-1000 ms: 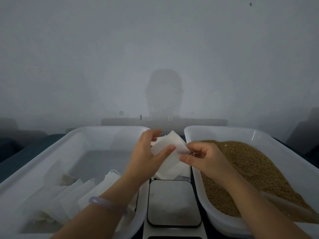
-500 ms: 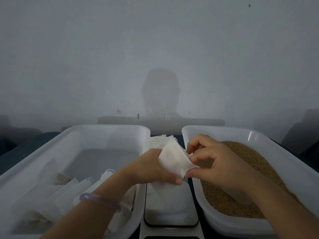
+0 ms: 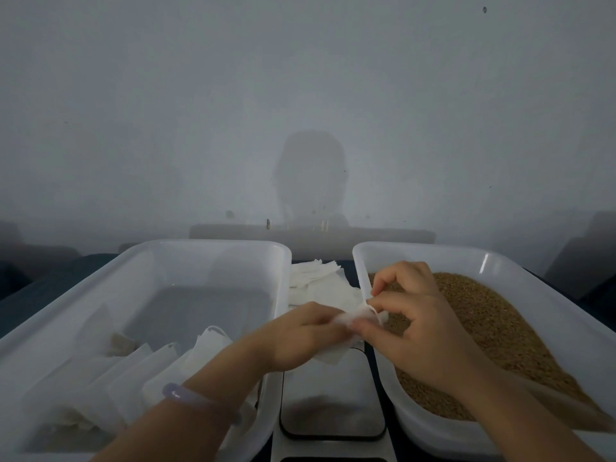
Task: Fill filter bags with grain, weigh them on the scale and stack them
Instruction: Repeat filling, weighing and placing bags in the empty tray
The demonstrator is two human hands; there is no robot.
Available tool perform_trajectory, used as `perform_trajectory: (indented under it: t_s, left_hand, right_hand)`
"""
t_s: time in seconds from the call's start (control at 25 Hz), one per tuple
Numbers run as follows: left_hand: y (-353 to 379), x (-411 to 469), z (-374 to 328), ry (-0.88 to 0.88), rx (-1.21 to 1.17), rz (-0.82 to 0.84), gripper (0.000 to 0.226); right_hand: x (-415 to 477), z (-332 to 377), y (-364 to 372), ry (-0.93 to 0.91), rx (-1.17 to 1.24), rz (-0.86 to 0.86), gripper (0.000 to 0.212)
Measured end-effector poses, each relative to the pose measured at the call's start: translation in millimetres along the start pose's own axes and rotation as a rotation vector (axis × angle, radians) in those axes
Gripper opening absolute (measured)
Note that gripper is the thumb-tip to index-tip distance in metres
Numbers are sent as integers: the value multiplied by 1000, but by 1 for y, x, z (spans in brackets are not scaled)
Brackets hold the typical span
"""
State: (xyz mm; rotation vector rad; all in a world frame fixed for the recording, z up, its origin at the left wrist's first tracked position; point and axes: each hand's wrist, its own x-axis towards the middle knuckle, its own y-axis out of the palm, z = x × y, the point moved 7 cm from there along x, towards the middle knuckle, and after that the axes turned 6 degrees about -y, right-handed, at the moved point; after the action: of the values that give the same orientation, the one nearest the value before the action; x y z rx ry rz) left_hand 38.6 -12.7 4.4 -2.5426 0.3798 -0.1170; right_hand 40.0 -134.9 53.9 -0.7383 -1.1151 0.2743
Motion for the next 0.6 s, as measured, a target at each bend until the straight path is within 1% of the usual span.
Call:
perform_trajectory:
  t_s: [0.04,0.08,0.12,0.16,0.2,0.24,0.28,0.32,0.4,0.48,0.6]
  left_hand:
    - [-1,0,2,-35,-15,-22,26]
    - [-3,-1,3,-58,-23,-39,32]
    - [-4,-1,5,-66,-34,-50,37]
    - [-4,0,7,-69,-57,-53,36]
    - [-4,0,8,-74,-75,-48,32]
    - [-3,2,10,-76,-71,-42,32]
    - [-3,3,12,-69,-47,-41,37]
    - [-3,5,14,-62,-24,-42,37]
    - [-2,6,13,-27,-5,-35,30]
    - [-3,7,12,6,14,-30,31]
    - [-3,7,11,23,54,-44,21]
  right_hand:
    - [0,-1,2,0,14,24,30]
    - [-1,-3,4,30,55,72,31]
    - [-2,-7,7,90,106,131,24]
    - [-4,-11,11,145,146,194,17]
    - [-5,-14,13,175,162,239,19]
    - [-7,-16,15,172,160,268,25]
    - [-7,-17,15,161,148,292,31]
    - [-6,-15,15,137,150,301,31]
    - [-4,-13,14,107,191,318,15]
    - [-6,-14,13,103,209,347,15]
    - [-10,-17,19,151,219,443,7]
